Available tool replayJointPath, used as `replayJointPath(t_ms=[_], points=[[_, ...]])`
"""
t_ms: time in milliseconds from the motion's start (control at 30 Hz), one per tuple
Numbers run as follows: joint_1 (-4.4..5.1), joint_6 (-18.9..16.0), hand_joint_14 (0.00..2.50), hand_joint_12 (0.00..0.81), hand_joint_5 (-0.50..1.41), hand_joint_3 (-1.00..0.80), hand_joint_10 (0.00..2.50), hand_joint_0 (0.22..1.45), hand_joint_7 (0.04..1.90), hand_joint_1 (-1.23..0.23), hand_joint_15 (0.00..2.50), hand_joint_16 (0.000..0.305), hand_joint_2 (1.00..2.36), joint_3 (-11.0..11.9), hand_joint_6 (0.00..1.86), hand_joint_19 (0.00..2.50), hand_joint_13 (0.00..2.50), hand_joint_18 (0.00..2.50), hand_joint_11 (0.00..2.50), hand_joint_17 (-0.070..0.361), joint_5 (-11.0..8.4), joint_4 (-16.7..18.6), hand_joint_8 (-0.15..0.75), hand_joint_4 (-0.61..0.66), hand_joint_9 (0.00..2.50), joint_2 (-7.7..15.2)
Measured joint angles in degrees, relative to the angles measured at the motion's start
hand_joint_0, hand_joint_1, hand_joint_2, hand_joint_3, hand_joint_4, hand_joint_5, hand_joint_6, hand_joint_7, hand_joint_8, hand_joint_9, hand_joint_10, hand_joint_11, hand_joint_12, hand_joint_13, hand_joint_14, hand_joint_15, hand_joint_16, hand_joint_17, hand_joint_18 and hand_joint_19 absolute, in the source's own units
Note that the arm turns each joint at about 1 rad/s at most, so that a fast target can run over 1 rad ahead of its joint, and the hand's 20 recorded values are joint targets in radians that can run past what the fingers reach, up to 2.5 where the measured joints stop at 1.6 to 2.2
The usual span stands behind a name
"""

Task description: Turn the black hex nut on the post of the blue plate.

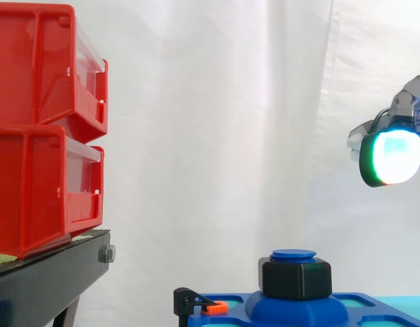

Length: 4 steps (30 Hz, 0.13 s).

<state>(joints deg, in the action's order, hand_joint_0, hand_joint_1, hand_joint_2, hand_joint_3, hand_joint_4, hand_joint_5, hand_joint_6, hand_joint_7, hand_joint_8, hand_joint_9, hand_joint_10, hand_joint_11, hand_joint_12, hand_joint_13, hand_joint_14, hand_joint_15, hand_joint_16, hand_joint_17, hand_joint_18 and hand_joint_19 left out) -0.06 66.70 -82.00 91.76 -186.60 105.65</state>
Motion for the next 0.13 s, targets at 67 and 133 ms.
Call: replayJointPath(t_ms=[67, 133], points=[[0.01, 0.0, 0.0, 0.33, -0.24, -0.5, 0.0, 0.43, 0.59, -0.56, 0.0, 0.062, 1.0, 0.0, 0.5, 0.0, 0.0, 0.0, 0.0, 0.14, 0.0, 0.0, 0.119, -0.08, 0.0, 0.0], [0.01, 0.0, 0.0, 0.331, -0.25, -0.5, 0.0, 0.43, 0.63, -0.55, 0.0, 0.063, 1.0, 0.0, 0.5, 0.0, 0.0, 0.0, 0.0, 0.141, 0.0, 0.0, 0.118, -0.08, 0.0, 0.0]])
